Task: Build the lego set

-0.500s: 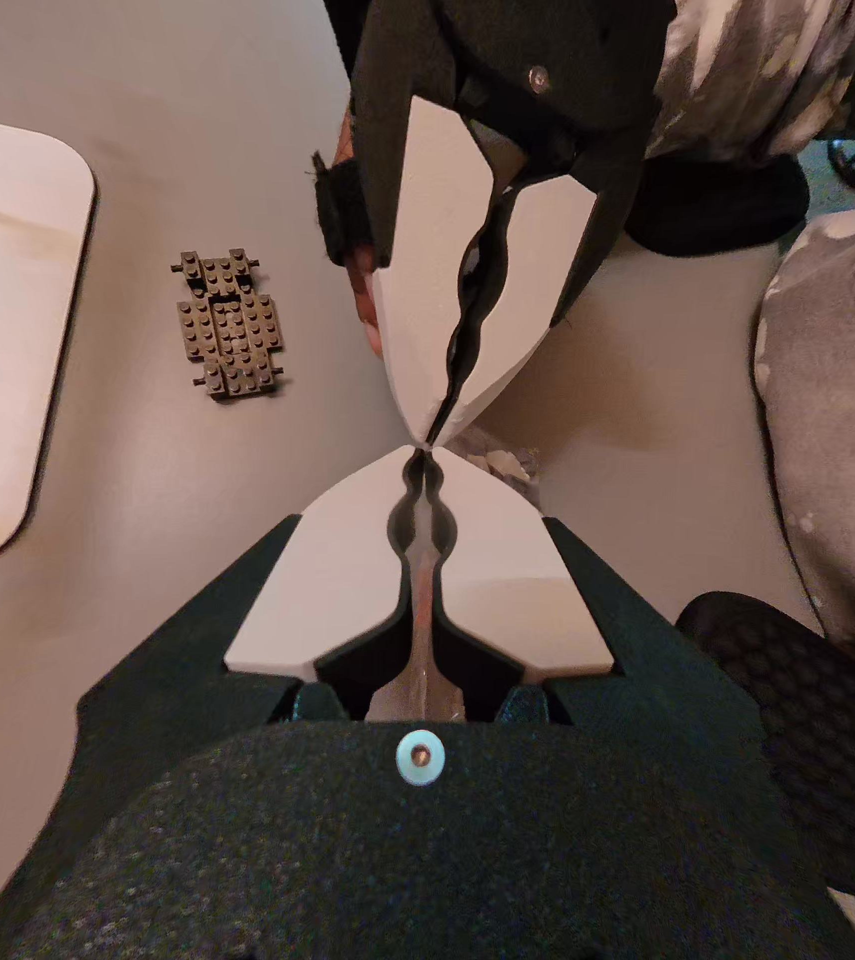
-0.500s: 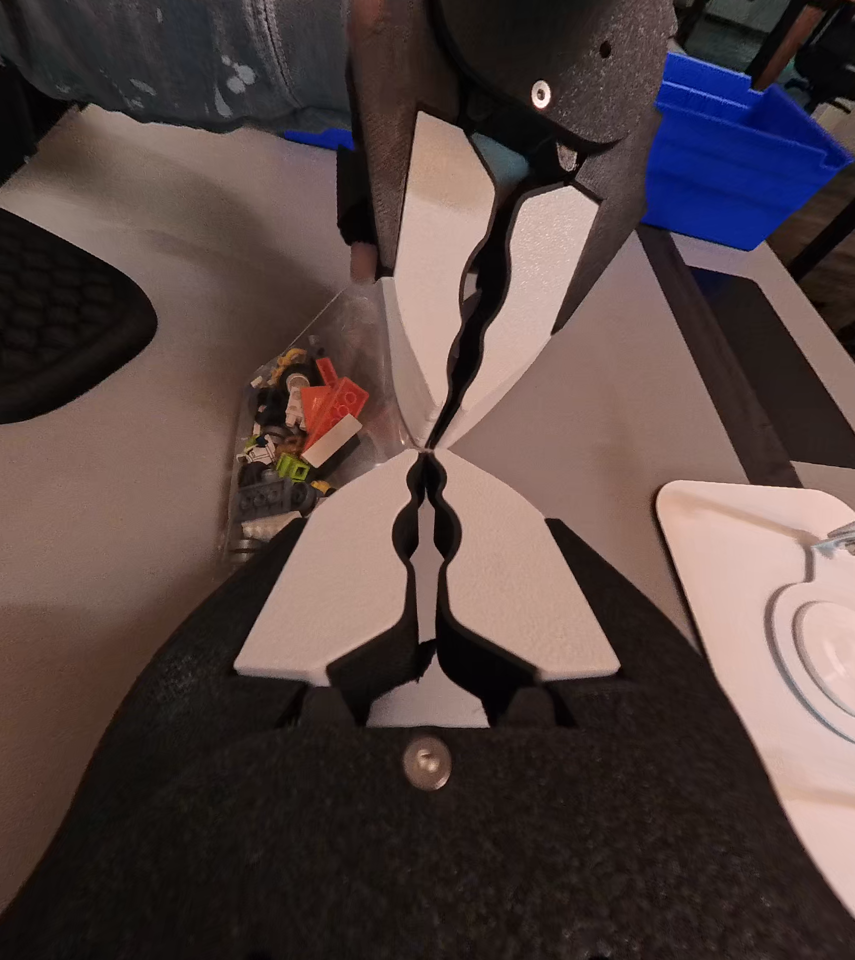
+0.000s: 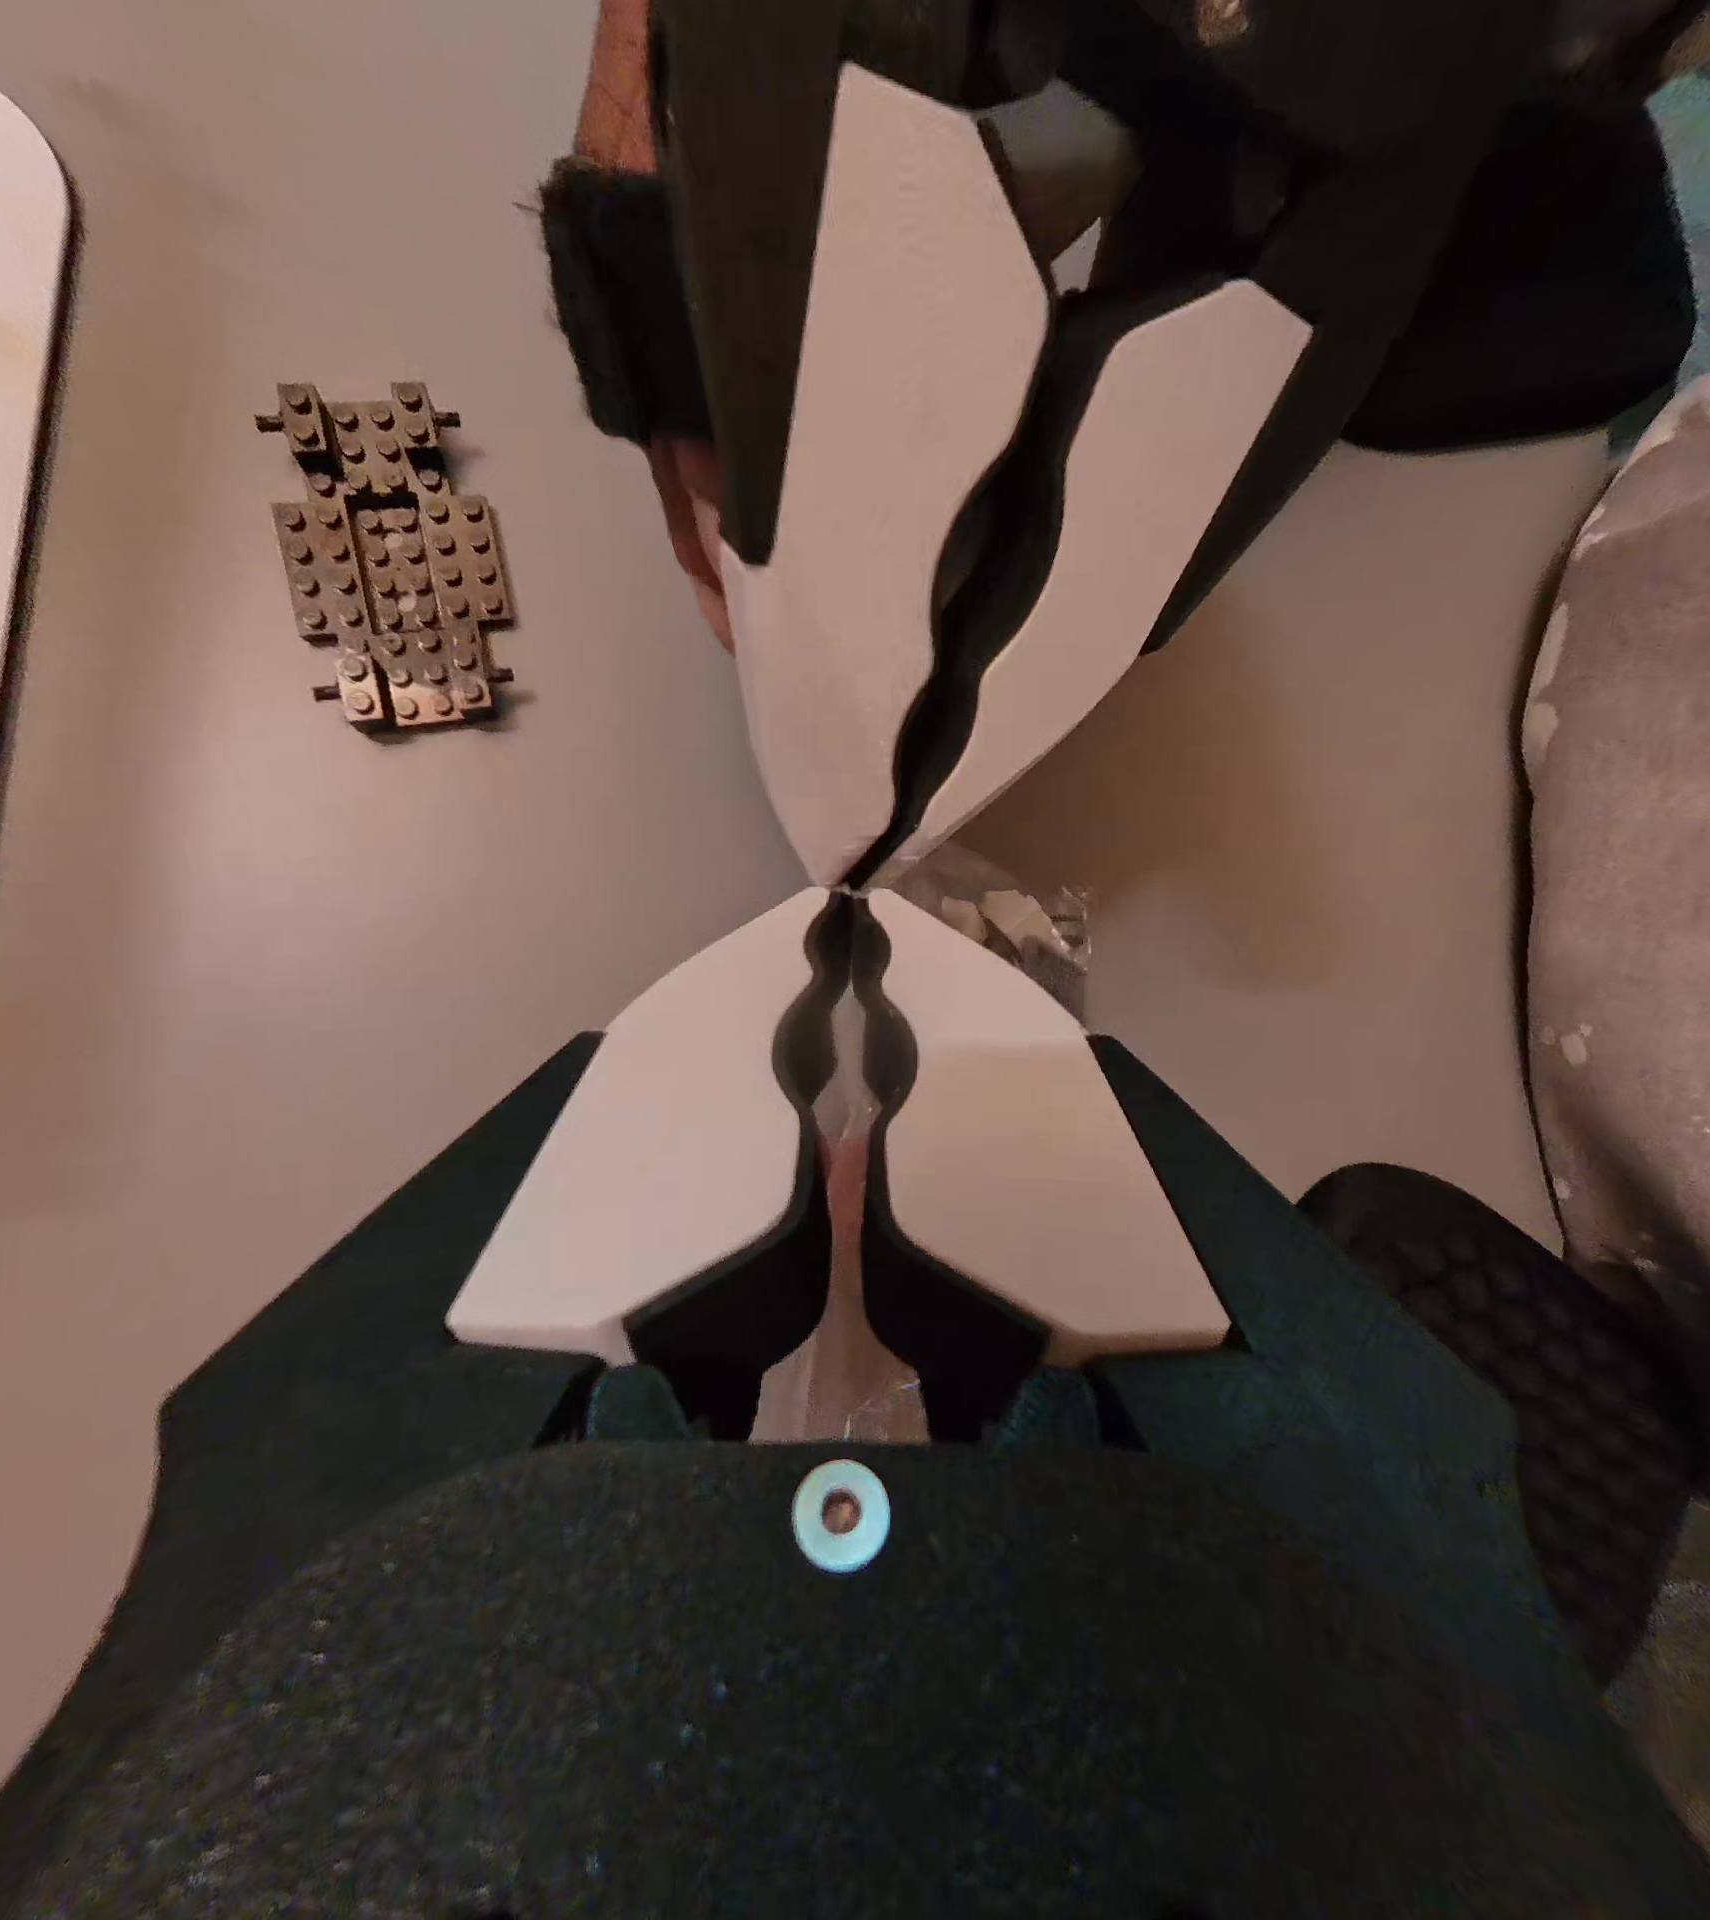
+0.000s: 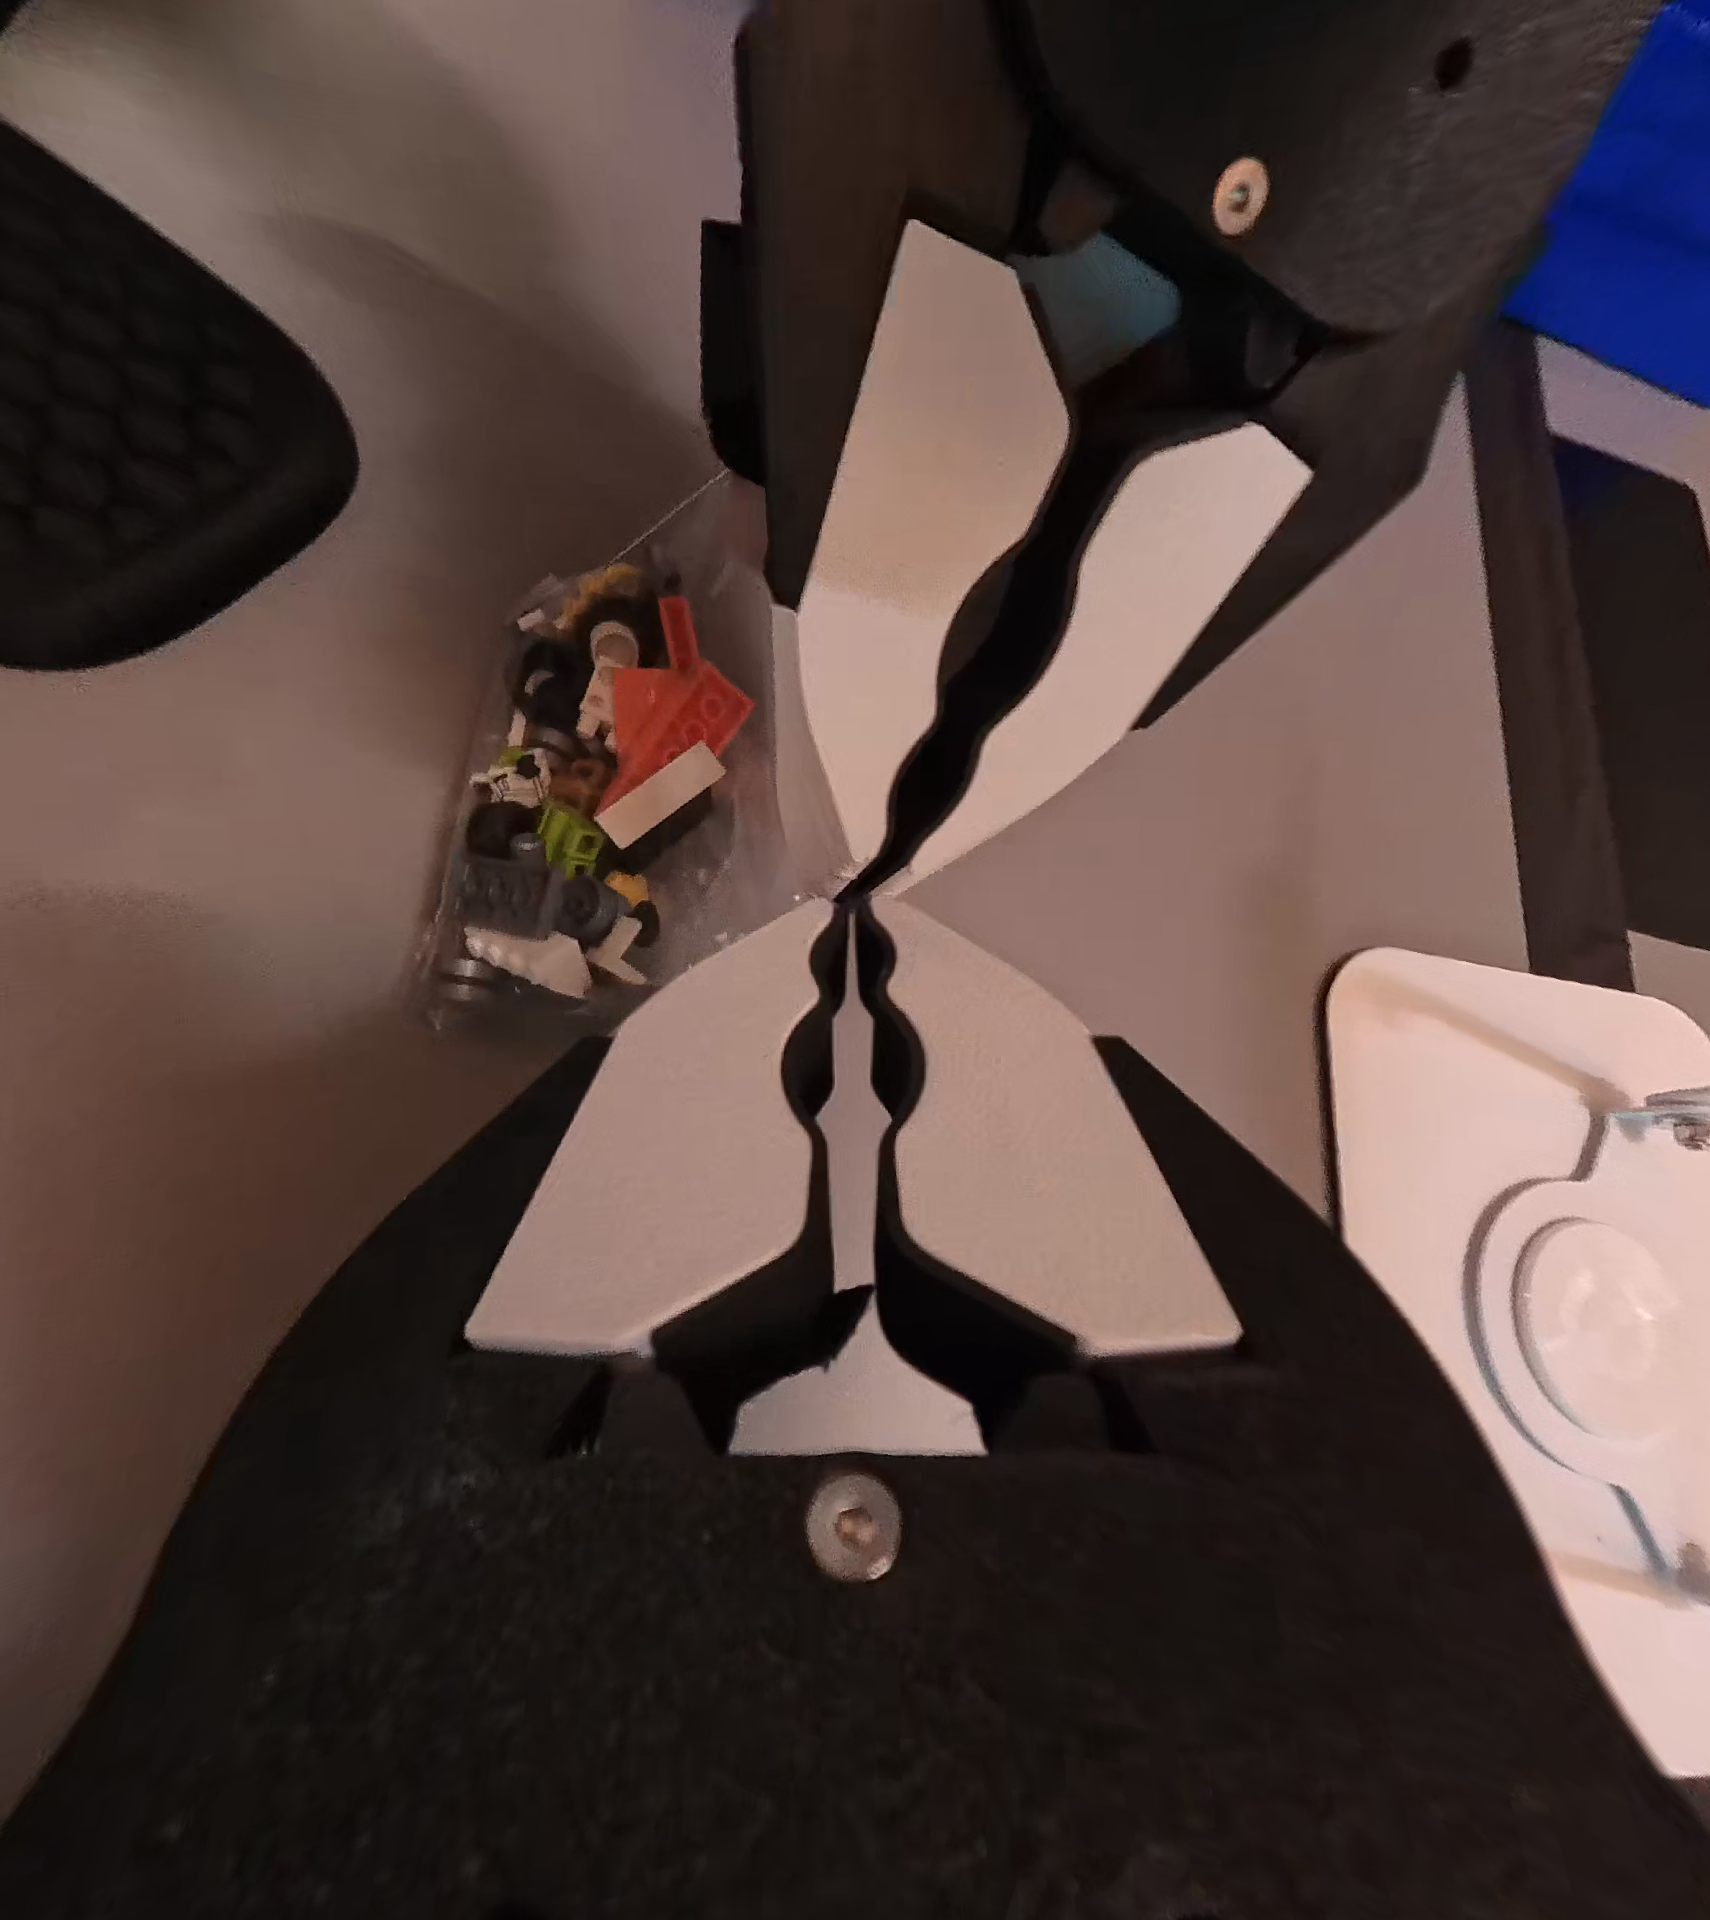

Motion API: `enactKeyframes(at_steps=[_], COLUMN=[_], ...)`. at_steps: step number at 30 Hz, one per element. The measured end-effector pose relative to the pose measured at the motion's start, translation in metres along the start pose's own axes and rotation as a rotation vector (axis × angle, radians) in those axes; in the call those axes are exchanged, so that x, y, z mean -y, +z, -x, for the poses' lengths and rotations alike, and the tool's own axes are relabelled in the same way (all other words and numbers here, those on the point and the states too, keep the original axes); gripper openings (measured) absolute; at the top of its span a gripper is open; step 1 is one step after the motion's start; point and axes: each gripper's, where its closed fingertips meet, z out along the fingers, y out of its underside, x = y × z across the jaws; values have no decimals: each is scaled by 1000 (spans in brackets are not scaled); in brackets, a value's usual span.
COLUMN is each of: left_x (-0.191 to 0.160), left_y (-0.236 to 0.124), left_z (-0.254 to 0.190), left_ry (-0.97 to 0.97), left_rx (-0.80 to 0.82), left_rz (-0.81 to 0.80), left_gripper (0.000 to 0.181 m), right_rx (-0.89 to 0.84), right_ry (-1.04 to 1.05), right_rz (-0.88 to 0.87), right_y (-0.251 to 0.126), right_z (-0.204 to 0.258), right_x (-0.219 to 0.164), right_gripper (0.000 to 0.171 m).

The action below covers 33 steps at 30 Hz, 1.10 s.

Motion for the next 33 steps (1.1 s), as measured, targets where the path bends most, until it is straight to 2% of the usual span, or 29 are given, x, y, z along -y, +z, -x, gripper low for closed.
enactKeyframes(at_steps=[3, 7, 13, 19, 24, 33], left_x=[-1, 1, -5, -9, -5, -14], left_y=[-1, -6, -15, -17, -21, -39], left_z=[-2, -7, 7, 3, -7, -10], left_ry=[-30, -90, -234, -209, -163, -178], left_rx=[-17, -85, -159, -157, -156, -144], left_rz=[5, -58, -156, -163, -177, -254], left_gripper=[0, 1, 1, 1, 1, 1], right_rx=[-4, -91, -290, -279, -217, -134], right_ry=[-59, -141, -494, -354, -97, 29], right_rz=[55, 40, 99, -6, -121, -175], right_y=[0, -2, 4, -7, -16, -19], right_z=[2, 3, 21, 21, 13, 37], right_x=[1, 7, 8, 10, 12, -4], right_gripper=[0, 0, 0, 0, 0, 0])
